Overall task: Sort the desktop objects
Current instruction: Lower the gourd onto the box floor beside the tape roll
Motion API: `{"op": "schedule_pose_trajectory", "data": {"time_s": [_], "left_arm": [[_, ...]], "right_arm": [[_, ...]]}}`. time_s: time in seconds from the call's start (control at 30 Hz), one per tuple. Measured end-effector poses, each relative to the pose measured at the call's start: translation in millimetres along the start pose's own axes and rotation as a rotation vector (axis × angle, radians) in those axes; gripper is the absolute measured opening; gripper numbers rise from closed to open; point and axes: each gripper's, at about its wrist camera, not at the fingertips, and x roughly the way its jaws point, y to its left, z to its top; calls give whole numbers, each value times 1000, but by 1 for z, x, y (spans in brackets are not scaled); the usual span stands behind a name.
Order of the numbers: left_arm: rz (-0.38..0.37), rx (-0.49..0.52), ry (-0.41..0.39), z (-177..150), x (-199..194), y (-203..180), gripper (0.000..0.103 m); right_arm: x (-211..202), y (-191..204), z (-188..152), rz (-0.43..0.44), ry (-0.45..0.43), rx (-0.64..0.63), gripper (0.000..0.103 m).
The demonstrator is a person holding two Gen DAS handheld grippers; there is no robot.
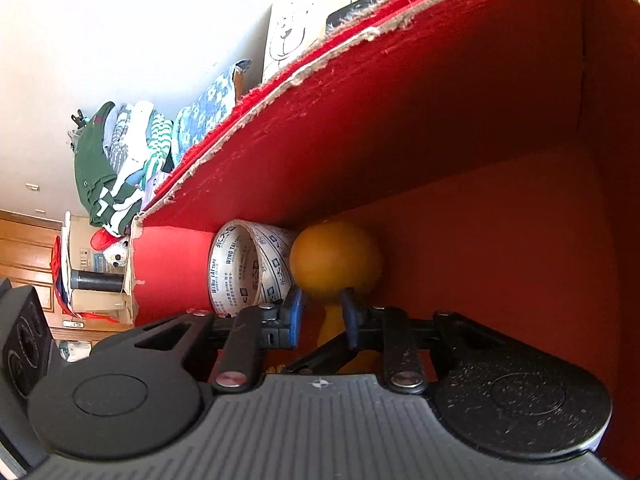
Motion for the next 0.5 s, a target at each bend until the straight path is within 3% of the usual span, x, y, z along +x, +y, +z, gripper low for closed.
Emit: {"op": "schedule_pose_trajectory", "data": {"time_s": [0.5], "left_arm": [[-1,8,-24,0,-16,-4,64]], "right_arm": [[4,4,0,28,20,-13,29]]}}
